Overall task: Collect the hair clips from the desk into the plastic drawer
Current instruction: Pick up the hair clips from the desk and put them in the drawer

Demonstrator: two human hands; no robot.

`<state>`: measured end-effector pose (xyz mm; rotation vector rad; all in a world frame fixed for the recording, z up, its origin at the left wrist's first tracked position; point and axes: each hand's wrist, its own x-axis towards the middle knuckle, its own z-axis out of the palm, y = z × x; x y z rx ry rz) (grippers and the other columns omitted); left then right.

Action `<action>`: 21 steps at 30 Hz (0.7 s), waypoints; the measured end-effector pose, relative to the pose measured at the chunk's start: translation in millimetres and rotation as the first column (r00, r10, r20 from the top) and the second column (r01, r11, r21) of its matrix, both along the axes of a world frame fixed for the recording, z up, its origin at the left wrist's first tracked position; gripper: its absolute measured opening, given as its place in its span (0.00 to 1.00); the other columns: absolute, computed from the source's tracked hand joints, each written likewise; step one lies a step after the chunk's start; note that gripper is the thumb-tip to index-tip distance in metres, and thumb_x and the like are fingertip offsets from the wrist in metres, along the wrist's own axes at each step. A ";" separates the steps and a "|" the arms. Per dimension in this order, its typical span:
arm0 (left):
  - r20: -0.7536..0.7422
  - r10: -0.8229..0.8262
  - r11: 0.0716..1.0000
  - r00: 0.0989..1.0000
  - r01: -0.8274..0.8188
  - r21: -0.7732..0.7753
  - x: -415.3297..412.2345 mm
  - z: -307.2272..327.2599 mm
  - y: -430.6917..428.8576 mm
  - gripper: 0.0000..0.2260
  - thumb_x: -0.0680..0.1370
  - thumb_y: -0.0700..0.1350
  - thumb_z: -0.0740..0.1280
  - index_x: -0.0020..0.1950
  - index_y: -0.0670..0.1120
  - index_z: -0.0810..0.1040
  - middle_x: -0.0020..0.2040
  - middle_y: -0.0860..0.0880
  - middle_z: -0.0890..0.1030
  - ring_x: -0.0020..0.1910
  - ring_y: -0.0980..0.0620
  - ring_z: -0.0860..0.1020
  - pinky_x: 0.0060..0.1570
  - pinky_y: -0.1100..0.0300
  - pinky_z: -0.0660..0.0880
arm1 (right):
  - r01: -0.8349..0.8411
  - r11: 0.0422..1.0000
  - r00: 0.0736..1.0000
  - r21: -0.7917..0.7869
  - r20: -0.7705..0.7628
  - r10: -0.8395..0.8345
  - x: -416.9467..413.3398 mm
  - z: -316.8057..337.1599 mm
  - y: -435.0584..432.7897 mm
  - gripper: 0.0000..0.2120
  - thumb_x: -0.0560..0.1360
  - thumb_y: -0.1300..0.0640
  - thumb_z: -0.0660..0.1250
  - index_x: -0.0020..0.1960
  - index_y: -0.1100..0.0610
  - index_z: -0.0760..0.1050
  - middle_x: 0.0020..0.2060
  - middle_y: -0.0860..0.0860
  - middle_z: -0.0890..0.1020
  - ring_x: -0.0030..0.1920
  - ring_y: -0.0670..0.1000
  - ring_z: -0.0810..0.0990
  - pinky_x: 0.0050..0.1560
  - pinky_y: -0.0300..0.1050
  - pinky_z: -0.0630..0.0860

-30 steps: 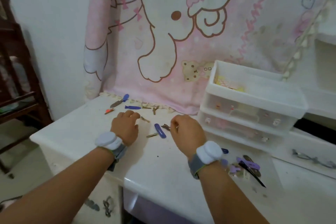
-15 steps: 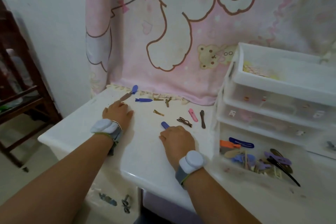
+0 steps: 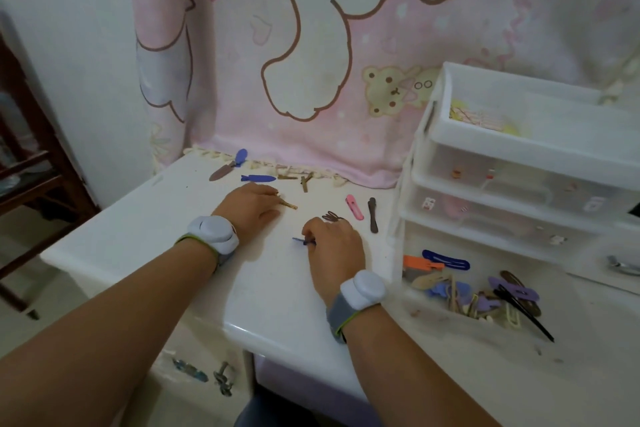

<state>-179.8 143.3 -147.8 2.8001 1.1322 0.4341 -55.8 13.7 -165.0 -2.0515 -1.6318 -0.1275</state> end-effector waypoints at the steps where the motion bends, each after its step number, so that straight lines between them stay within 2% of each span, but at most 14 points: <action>1: -0.025 -0.015 1.000 1.000 0.014 -0.015 2.8 0.9 0.1 0.15 0.79 0.47 0.61 0.65 0.45 0.75 0.69 0.47 0.73 0.68 0.47 0.70 0.67 0.55 0.66 | -0.020 1.000 1.000 -0.011 -0.014 0.020 -0.6 1.4 0.1 0.07 0.70 0.67 0.69 0.44 0.56 0.78 0.37 0.55 0.83 0.42 0.58 0.78 0.41 0.47 0.72; 3: -0.056 -0.036 0.999 0.998 0.035 -0.015 10.7 1.7 1.6 0.16 0.80 0.47 0.60 0.66 0.44 0.73 0.70 0.47 0.71 0.69 0.47 0.68 0.67 0.56 0.66 | -0.058 0.997 0.997 -0.055 -0.051 0.055 0.3 0.5 0.7 0.07 0.76 0.64 0.62 0.51 0.58 0.76 0.47 0.56 0.81 0.50 0.58 0.76 0.46 0.49 0.71; 6: -0.086 -0.051 0.999 0.995 0.050 -0.011 25.5 0.4 4.0 0.16 0.80 0.45 0.59 0.66 0.43 0.73 0.69 0.46 0.71 0.68 0.45 0.69 0.64 0.56 0.67 | -0.048 0.990 0.998 -0.132 -0.044 0.042 3.0 -1.4 2.7 0.10 0.79 0.57 0.58 0.59 0.58 0.72 0.55 0.58 0.77 0.56 0.59 0.74 0.51 0.50 0.71; 10: -0.114 0.010 1.000 0.993 -0.009 0.008 31.9 -4.8 7.4 0.14 0.80 0.41 0.58 0.64 0.41 0.75 0.65 0.43 0.73 0.65 0.44 0.70 0.61 0.55 0.70 | -0.048 0.973 0.999 -0.225 -0.036 0.041 4.8 -0.4 4.3 0.13 0.80 0.54 0.58 0.61 0.60 0.71 0.55 0.60 0.77 0.56 0.60 0.74 0.52 0.51 0.71; 14: -0.137 0.108 0.994 0.985 -0.103 0.040 29.5 -7.1 -0.7 0.12 0.80 0.38 0.59 0.62 0.38 0.73 0.61 0.40 0.73 0.61 0.43 0.71 0.59 0.55 0.71 | -0.038 0.966 0.999 -0.254 -0.010 0.036 2.6 1.3 3.1 0.13 0.81 0.55 0.56 0.60 0.62 0.70 0.56 0.61 0.77 0.56 0.61 0.74 0.52 0.51 0.70; 17: -0.075 0.150 0.989 0.986 -0.148 0.026 22.9 -6.4 -16.3 0.10 0.80 0.37 0.57 0.58 0.38 0.73 0.60 0.40 0.73 0.59 0.43 0.71 0.58 0.56 0.70 | -0.009 0.965 1.000 -0.263 0.017 0.014 -1.4 3.7 1.8 0.12 0.81 0.57 0.55 0.60 0.62 0.69 0.56 0.61 0.76 0.57 0.60 0.74 0.53 0.51 0.70; 21: 0.108 0.249 0.968 0.963 -0.244 -0.057 0.6 -9.7 -35.1 0.08 0.79 0.38 0.59 0.54 0.37 0.75 0.57 0.39 0.75 0.56 0.42 0.72 0.57 0.55 0.69 | 0.007 0.959 0.999 -0.285 0.046 0.007 -3.9 3.5 2.5 0.13 0.82 0.58 0.52 0.60 0.63 0.68 0.57 0.62 0.76 0.57 0.61 0.74 0.52 0.52 0.71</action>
